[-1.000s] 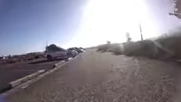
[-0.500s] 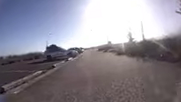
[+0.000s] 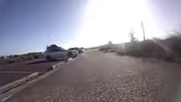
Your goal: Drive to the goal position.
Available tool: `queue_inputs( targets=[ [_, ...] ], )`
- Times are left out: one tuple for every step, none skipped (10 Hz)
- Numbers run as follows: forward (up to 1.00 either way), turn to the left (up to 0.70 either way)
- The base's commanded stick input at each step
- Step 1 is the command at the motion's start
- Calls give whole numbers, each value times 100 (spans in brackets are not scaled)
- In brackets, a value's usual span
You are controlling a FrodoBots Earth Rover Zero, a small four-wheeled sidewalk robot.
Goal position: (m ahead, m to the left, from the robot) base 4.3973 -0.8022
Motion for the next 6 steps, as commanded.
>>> queue_inputs(
  targets=[
    [70, 0],
    [70, 0],
    [70, 0],
    [70, 0],
    [70, 0],
    [70, 0]
  ],
)
